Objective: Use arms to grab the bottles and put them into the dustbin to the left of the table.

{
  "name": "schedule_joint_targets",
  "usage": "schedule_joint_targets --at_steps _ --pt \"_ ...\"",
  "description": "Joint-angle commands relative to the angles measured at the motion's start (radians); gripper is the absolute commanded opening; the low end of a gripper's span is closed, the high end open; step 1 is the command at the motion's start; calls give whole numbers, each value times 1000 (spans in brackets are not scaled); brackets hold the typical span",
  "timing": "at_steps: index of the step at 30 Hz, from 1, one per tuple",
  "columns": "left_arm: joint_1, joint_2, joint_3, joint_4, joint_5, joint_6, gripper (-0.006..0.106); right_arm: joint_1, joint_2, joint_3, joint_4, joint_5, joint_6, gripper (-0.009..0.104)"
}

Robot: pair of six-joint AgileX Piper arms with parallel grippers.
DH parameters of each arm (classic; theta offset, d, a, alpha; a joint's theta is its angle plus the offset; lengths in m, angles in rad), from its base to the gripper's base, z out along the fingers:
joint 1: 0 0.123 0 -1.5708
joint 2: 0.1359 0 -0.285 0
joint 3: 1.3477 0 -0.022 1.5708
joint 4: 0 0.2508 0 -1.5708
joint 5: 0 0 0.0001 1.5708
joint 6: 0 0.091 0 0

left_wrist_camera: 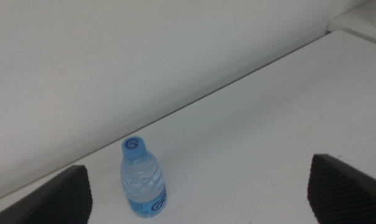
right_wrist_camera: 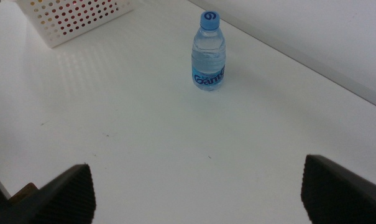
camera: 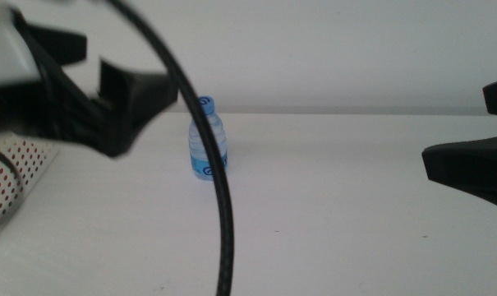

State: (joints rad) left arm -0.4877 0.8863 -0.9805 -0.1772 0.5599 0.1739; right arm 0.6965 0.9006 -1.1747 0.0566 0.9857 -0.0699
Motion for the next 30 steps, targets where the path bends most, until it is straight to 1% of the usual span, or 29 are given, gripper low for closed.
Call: schedule_joint_targets --at_steps 1,4,8,10,17,19,24,30 --pt "-10 -20 112 -24 -149 4 93 1 -4 2 3 -5 -2 88" --pt "-10 -45 236 -35 -302 4 93 1 -4 2 3 -5 -2 88" --pt "-10 -56 366 -65 -421 4 93 1 -4 2 3 -5 -2 88" --pt "-10 -54 437 -68 -501 4 93 1 -4 2 3 -5 -2 88" --pt "-10 -23 722 -68 -986 2 93 1 -4 2 3 -7 -2 88" --pt "-10 15 780 -68 -1076 5 93 1 -4 2 3 -7 -2 88" --pt "-10 159 802 -68 -1177 -14 93 1 -4 2 3 -7 -2 88" --pt "-10 402 800 -45 -1395 -120 93 1 -4 2 3 -7 -2 88"
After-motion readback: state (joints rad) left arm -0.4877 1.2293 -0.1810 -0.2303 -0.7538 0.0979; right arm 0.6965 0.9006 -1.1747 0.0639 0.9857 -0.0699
